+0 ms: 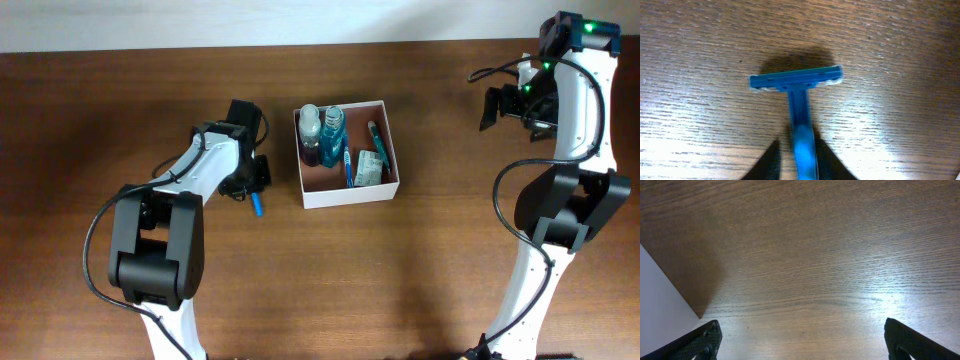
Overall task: Pack container
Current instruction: 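Close the left gripper on the razor handle and lift it, then carry the razor with the left gripper over the pink box and lower it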
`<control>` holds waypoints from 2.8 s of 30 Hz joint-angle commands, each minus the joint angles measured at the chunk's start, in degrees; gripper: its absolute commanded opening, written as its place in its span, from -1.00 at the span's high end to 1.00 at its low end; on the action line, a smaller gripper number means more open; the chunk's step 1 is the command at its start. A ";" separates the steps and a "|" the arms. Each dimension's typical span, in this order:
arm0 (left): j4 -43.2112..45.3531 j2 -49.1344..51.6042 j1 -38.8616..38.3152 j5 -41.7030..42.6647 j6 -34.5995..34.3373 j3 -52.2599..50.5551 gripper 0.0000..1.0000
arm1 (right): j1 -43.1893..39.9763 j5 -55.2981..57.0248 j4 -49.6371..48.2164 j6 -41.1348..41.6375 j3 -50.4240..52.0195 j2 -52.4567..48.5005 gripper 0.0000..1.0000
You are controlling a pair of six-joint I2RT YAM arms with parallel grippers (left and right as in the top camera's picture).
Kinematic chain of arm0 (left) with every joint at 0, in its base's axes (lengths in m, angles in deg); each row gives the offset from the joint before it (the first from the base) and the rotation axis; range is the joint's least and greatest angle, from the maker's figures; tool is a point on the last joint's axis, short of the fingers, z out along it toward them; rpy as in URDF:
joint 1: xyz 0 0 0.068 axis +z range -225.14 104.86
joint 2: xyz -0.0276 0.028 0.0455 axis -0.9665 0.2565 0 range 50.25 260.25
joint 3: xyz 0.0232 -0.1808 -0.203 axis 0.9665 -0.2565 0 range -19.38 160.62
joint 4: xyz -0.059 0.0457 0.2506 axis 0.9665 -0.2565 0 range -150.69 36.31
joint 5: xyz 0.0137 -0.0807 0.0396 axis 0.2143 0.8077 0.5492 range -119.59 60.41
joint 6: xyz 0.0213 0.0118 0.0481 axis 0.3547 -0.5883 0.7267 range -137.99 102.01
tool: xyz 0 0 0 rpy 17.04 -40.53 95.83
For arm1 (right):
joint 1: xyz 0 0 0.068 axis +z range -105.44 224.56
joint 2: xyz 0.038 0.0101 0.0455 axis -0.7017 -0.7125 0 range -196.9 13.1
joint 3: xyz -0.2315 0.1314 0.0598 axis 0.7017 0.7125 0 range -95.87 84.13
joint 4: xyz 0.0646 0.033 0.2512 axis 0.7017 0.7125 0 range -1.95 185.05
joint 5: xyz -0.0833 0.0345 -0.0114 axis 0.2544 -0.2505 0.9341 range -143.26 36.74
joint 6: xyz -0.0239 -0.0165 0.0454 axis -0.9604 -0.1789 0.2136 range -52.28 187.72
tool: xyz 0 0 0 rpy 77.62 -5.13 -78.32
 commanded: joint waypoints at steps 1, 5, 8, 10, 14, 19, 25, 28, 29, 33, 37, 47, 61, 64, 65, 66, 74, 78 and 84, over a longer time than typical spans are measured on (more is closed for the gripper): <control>-0.15 -0.02 -0.04 1.01 0.00 -1.55 0.74 | -0.20 0.52 -0.20 0.13 0.37 1.70 -0.97; -0.48 -0.02 -0.04 1.01 0.00 -1.53 0.85 | -0.20 0.52 -0.20 0.13 0.37 1.70 -0.97; -0.72 -0.15 0.02 1.01 0.00 -1.49 0.96 | -0.20 0.52 -0.20 0.13 0.37 1.70 -0.97; -1.40 -0.48 0.00 0.98 0.02 -1.09 0.98 | -0.20 0.52 -0.20 0.13 0.37 1.70 -0.97; -4.42 -1.81 0.13 -0.61 0.02 1.77 0.99 | -0.20 0.52 -0.20 0.13 0.37 1.70 -0.97; -11.43 -5.07 0.28 -5.95 0.07 10.19 0.99 | -0.20 0.52 -0.20 0.13 0.37 1.70 -0.97; -17.99 -10.12 0.26 -7.61 0.04 23.93 0.98 | -0.20 0.52 -0.20 0.13 0.37 1.70 -0.97; -18.43 -13.09 -0.09 -7.37 0.02 29.33 0.98 | -0.20 0.52 -0.20 0.13 0.37 1.70 -0.97; -18.29 -14.05 -0.39 -7.15 0.02 30.47 0.99 | -0.20 0.52 -0.20 0.13 0.37 1.70 -0.97; -16.35 -17.97 -3.34 -6.54 0.09 33.29 0.98 | -0.20 0.52 -0.20 0.13 0.37 1.70 -0.97; -11.91 -19.78 -9.18 -6.08 4.98 33.31 0.98 | -0.20 0.52 -0.20 0.13 0.37 1.70 -0.97; -0.57 -16.13 -23.61 -6.10 12.35 33.24 0.99 | -0.20 0.52 -0.20 0.13 0.37 1.70 -0.97; 2.89 0.04 -26.56 -5.90 13.20 33.24 0.99 | -0.20 0.52 -0.20 0.13 0.37 1.70 -0.97; 2.49 2.29 -26.56 -5.90 13.20 33.24 0.96 | -0.20 0.52 -0.20 0.13 0.37 1.70 -0.97; 2.21 2.91 -26.56 -5.88 13.20 33.24 0.96 | -0.20 0.52 -0.20 0.13 0.37 1.70 -0.97; 1.97 3.45 -26.56 -5.90 13.20 33.24 0.96 | -0.20 0.52 -0.20 0.13 0.37 1.70 -0.97; 0.96 6.03 -26.53 -5.92 13.20 33.24 0.55 | -0.20 0.52 -0.20 0.13 0.37 1.70 -0.97; 0.98 6.08 -26.53 -5.92 13.20 33.22 0.20 | -0.20 0.52 -0.20 0.13 0.35 1.70 -0.97; 0.96 5.99 -26.53 -5.92 13.20 33.27 -0.26 | -0.20 0.52 -0.20 0.13 0.37 1.70 -0.97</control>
